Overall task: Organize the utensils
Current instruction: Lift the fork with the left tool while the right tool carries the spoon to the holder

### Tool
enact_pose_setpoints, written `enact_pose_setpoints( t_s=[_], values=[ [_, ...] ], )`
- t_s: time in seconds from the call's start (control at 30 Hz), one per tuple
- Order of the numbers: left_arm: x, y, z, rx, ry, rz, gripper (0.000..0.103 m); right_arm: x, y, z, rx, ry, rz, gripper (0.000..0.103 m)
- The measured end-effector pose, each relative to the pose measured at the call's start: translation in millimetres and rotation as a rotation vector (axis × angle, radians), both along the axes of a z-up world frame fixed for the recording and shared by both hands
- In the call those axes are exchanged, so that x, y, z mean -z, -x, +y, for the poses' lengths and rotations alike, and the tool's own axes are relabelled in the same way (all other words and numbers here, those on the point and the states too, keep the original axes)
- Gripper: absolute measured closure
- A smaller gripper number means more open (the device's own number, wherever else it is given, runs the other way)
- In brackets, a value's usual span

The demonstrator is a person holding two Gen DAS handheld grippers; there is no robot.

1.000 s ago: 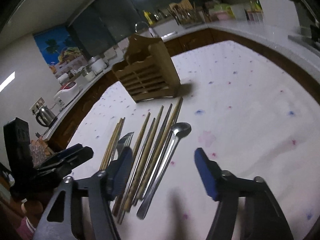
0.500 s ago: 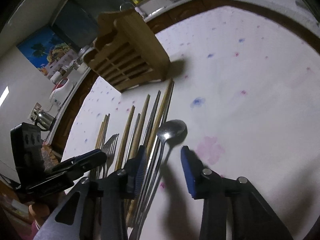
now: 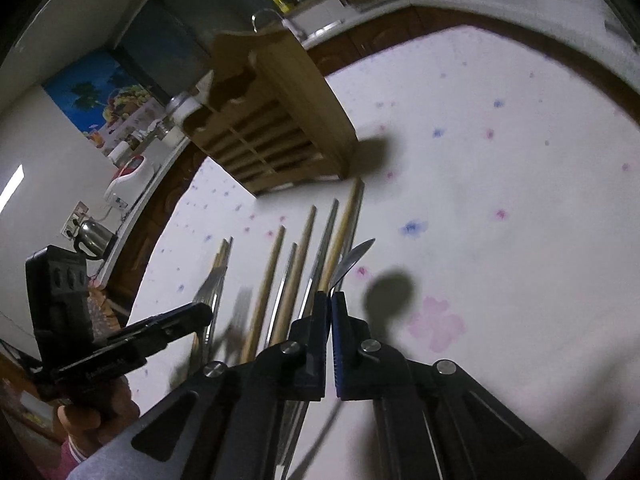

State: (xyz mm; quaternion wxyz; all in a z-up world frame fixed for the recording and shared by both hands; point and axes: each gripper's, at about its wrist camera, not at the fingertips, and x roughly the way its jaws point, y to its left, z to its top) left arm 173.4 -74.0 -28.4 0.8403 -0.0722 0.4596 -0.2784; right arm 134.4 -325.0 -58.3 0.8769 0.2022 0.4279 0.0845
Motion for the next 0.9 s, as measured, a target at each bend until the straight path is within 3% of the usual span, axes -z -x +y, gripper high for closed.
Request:
enact_pose_setpoints(
  t_s=[0.3,0.33,0.4,0.9],
  values=[
    [-51,25,17,-0.042,0.074,-0.119,0.086,-58,18,-1,0.008,0.027,-0.142,0.101],
    [-56,27,20,-0.048,0.083,-0.131,0.096,-65,19,-1,0.009,0.029,-0.159,0.101],
    [-66,28,25,-0.063,0.097,-0.145,0.101,-78,20,0,0.006,0.039,-0.196,0.101],
    [-105,14,44,-0.114,0.120,-0.248,0.101,-126,7,11,0.000,0.070,-0.357,0.101]
  ],
)
